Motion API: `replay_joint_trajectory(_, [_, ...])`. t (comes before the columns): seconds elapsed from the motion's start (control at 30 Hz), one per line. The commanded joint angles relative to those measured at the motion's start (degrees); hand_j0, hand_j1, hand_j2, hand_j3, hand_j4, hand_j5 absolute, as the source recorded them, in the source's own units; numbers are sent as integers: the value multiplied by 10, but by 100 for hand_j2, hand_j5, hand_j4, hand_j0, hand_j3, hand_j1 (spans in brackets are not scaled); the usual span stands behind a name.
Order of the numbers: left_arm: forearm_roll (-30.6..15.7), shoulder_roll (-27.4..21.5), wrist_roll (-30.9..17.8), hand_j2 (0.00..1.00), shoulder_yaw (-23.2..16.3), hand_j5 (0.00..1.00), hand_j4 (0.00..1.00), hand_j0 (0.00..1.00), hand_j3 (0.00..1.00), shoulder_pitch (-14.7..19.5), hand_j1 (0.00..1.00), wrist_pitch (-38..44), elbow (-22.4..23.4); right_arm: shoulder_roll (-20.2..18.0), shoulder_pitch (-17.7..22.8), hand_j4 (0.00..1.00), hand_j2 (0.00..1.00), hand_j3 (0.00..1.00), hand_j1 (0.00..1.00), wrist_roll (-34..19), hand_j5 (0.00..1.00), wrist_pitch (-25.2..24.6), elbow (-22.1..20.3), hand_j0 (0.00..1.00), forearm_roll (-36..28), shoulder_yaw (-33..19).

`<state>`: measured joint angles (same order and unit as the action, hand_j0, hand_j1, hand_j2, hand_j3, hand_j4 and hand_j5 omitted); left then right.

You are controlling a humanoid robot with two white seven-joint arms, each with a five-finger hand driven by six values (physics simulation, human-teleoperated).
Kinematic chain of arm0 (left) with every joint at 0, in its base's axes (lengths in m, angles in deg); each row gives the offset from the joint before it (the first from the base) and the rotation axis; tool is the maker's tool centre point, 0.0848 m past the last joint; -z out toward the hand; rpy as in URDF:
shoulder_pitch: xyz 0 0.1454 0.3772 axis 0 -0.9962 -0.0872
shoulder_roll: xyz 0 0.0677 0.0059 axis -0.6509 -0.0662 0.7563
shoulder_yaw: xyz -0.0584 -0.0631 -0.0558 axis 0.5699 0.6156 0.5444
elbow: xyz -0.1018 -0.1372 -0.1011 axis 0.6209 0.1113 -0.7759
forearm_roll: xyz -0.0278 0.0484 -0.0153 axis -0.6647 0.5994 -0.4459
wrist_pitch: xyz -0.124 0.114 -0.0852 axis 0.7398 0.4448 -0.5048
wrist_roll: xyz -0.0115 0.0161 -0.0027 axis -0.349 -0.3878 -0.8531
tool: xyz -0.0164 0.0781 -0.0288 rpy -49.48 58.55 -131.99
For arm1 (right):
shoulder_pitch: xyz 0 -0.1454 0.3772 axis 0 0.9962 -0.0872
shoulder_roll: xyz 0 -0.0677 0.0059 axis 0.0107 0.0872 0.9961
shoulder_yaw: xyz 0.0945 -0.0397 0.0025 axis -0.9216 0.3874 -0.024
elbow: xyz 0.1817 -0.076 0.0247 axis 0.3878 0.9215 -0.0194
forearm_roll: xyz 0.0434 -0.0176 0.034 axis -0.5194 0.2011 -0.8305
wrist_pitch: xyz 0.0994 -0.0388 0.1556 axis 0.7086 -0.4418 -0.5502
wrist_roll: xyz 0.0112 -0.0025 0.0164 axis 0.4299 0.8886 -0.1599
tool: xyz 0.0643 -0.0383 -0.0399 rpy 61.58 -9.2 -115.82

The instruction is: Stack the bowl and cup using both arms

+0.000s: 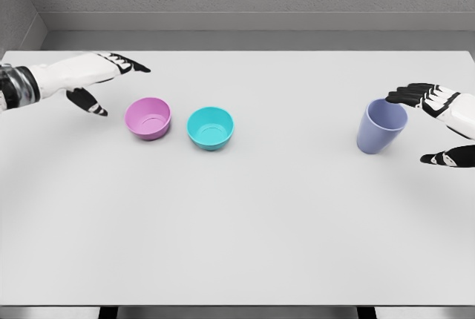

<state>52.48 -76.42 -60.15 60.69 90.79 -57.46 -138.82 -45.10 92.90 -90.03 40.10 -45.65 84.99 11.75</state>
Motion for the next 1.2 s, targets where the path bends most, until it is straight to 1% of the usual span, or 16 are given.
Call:
replay_joint_trajectory(0.0, [-11, 17, -8, 100, -19, 100, 100, 100, 100, 0, 100, 1, -1, -1, 0, 100, 100, 100, 100, 0, 100, 0, 0, 100, -4, 0])
replay_joint_trajectory(0.1, [-10, 18, -8, 100, -23, 100, 100, 100, 100, 0, 100, 1, -2, -1, 0, 100, 100, 100, 100, 0, 100, 0, 0, 100, -4, 0])
replay_joint_trajectory(0.17, [-10, 15, -8, 100, -34, 100, 100, 100, 100, 0, 100, 1, -1, -1, 0, 100, 100, 100, 100, 0, 100, 0, 0, 100, -4, 0])
replay_joint_trajectory(0.33, [-6, 11, -8, 100, -43, 100, 100, 100, 100, 0, 100, 1, 0, 0, 0, 100, 100, 100, 100, 0, 100, 0, 0, 100, -4, 0])
replay_joint_trajectory(0.47, [-4, 10, -8, 100, -59, 100, 100, 100, 100, 1, 100, 1, 0, 0, 0, 100, 100, 100, 100, 0, 100, 0, 0, 100, -4, 0])
replay_joint_trajectory(0.5, [4, 10, -8, 100, -62, 100, 100, 100, 100, 1, 100, 1, 0, 0, 0, 100, 100, 100, 100, 0, 100, 0, 0, 100, -4, 0])
replay_joint_trajectory(0.7, [12, 15, -8, 100, -63, 100, 100, 100, 100, 1, 100, 1, 4, 1, 0, 100, 100, 100, 100, 0, 100, 0, 0, 100, -3, -1])
replay_joint_trajectory(0.9, [20, 21, -8, 100, -79, 100, 100, 100, 100, 8, 100, 1, 8, 1, 0, 100, 100, 100, 100, 0, 100, 0, 0, 100, -3, 0])
replay_joint_trajectory(1.17, [19, 27, -8, 100, -83, 100, 100, 100, 100, 9, 100, 1, 8, 1, 0, 100, 100, 100, 100, 0, 100, 0, 0, 100, -4, 0])
